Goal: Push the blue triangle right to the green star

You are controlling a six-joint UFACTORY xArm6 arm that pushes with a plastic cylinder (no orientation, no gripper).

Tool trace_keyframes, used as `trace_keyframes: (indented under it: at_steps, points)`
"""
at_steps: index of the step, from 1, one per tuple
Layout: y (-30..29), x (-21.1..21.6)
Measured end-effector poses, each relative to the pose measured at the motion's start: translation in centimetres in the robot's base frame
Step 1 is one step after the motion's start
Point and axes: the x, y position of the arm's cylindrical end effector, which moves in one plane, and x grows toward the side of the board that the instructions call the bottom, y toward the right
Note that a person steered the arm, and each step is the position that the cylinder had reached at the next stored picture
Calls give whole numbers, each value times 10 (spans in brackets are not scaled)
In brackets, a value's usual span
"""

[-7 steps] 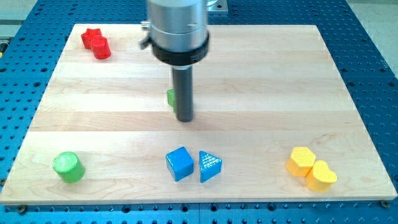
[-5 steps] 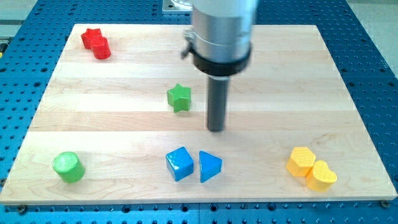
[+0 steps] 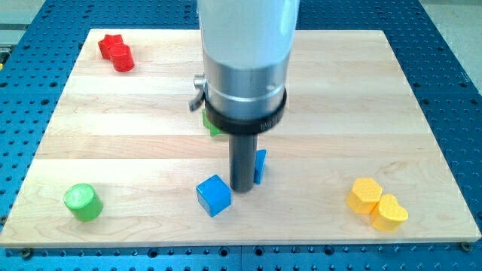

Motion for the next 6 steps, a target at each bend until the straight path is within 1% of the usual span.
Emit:
trace_keyframes:
  at_steps: [1,2,3,4,5,6]
  points:
    - [8,9]
    - [34,22]
    - [27,-12]
    - [8,-20]
    - [24,-34]
    - [14,-60]
